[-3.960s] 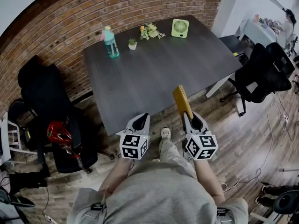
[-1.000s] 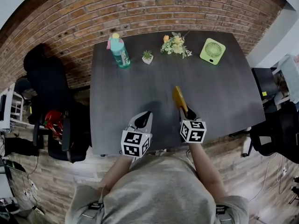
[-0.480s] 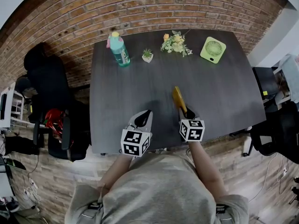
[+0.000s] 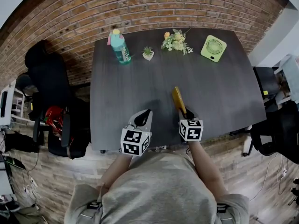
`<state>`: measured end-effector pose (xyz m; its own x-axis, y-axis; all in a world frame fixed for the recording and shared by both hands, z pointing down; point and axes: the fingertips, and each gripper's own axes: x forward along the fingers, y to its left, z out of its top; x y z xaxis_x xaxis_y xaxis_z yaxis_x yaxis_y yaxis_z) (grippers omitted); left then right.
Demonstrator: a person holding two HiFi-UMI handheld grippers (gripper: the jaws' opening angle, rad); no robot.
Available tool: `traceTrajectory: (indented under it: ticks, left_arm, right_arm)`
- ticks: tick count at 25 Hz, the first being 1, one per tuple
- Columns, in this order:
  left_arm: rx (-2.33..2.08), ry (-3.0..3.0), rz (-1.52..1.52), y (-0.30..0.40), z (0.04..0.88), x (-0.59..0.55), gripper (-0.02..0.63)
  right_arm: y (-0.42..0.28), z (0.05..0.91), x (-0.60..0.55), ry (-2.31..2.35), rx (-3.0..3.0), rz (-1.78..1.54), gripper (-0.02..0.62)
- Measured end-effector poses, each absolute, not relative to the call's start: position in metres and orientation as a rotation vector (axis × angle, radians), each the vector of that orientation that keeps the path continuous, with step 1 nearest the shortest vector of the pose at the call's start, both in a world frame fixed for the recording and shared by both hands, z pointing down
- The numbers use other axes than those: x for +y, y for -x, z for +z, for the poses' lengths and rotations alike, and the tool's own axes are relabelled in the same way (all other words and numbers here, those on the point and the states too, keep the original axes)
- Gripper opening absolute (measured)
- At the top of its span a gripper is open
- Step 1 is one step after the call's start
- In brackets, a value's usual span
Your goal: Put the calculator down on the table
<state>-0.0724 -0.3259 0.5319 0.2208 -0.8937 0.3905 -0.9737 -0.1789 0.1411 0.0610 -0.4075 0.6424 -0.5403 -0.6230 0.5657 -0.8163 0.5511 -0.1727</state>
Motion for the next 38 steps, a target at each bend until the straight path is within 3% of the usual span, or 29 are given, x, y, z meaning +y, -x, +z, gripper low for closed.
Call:
traceTrajectory:
  ticks: [16,38]
  left_arm:
    - [-1.725,-2.159,0.330,0.065,0.534,-0.322,0.018]
    - [-1.704,-2.166,0.326,0.057,0.535,-0.330,0.018]
  right_arm:
    - [-0.070,0.653,-0.410,-1.156,-2.332,0.639,0.092]
    - [-0.086,0.663,-0.429,-1.167,-2.306,0.696,0.153]
